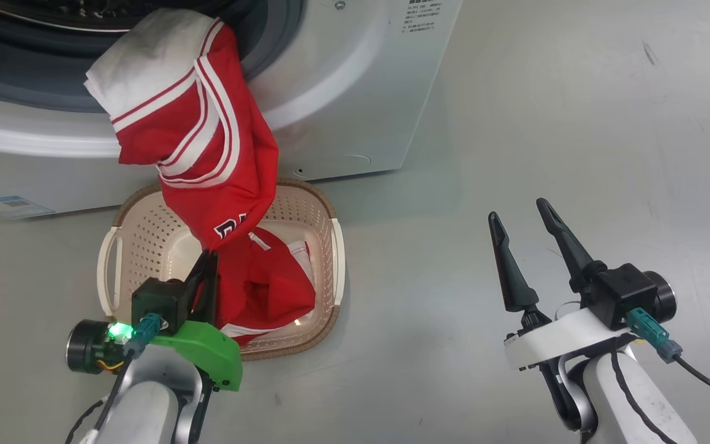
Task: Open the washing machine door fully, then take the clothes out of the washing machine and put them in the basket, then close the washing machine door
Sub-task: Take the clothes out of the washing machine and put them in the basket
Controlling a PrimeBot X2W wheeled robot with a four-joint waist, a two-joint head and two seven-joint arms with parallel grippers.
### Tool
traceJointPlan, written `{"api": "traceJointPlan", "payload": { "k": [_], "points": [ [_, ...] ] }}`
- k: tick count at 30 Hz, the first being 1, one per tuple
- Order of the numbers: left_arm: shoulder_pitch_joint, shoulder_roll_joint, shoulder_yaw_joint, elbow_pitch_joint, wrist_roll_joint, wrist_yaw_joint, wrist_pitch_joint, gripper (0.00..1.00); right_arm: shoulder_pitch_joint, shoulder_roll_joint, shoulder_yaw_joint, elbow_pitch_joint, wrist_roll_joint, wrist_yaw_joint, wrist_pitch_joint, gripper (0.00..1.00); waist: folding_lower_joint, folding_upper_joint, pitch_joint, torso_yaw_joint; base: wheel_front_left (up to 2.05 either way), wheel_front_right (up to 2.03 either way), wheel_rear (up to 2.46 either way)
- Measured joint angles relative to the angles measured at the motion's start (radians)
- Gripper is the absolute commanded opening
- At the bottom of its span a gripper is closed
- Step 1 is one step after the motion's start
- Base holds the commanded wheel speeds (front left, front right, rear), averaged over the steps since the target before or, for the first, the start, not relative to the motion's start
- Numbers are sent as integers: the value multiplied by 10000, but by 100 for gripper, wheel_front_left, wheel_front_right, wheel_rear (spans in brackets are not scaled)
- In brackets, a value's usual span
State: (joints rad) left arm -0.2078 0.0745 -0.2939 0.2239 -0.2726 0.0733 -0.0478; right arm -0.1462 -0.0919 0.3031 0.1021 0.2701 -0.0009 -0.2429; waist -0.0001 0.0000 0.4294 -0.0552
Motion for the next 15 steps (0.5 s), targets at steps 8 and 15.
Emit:
{"api": "traceJointPlan", "payload": {
  "k": [8,15],
  "points": [
    [-971,-58,155,1645,-251,-84,637,0,-344,69,161,-146,0,102,-2,100,0,0,551,-358,0,0,0],
    [-2035,-90,602,3214,-529,-81,828,0,-616,188,353,-127,4,176,-2,100,1,0,980,-816,0,0,0]
  ]
}}
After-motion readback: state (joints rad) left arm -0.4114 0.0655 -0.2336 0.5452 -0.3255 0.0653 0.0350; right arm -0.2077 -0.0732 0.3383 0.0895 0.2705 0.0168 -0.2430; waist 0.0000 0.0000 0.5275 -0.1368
